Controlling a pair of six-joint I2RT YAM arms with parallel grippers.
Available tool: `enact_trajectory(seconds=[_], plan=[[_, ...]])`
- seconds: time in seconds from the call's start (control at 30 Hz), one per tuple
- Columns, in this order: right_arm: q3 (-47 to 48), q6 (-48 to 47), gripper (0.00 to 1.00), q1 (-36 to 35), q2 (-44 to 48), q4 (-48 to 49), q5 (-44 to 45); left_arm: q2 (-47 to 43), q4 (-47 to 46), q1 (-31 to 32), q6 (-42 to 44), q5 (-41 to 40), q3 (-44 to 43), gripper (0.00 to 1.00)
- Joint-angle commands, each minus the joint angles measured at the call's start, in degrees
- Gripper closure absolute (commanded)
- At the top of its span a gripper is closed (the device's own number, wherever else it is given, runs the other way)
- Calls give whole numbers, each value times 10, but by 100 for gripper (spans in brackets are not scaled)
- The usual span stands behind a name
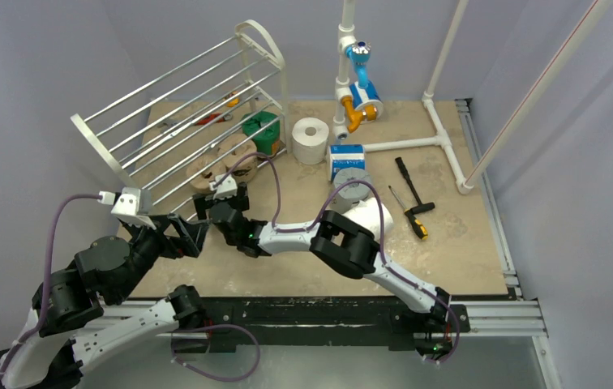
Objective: Place and organize the paper towels onto the shelf
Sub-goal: Place the paper towel on the shelf.
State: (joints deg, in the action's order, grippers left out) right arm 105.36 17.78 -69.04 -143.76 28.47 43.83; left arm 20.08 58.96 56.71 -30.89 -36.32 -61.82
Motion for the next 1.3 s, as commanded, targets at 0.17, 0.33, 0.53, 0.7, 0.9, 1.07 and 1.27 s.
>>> enact_trajectory(seconds=[0.17,0.33,0.53,0.7,0.9,1.07,1.27], plan=[[-55,-9,1,1,86,39,-47,1,-13,2,-5,1,-7,0],[-75,-9,1,-6,118,33,-75,0,-15,2,-7,6,-8,0],[-148,-1,1,-19,187,32,-87,-4,-16,1,-6,6,-6,0],[-241,6,1,-33,271,23,-72,-1,-30,2,0,7,0,0],[-361,35,1,-36,403,-37,-55,12,-52,2,5,23,5,0],[-409,104,1,-33,507,-214,-2,21,-72,2,3,39,15,0],[-500,176,1,14,693,-330,2,34,-104,2,2,57,36,0]])
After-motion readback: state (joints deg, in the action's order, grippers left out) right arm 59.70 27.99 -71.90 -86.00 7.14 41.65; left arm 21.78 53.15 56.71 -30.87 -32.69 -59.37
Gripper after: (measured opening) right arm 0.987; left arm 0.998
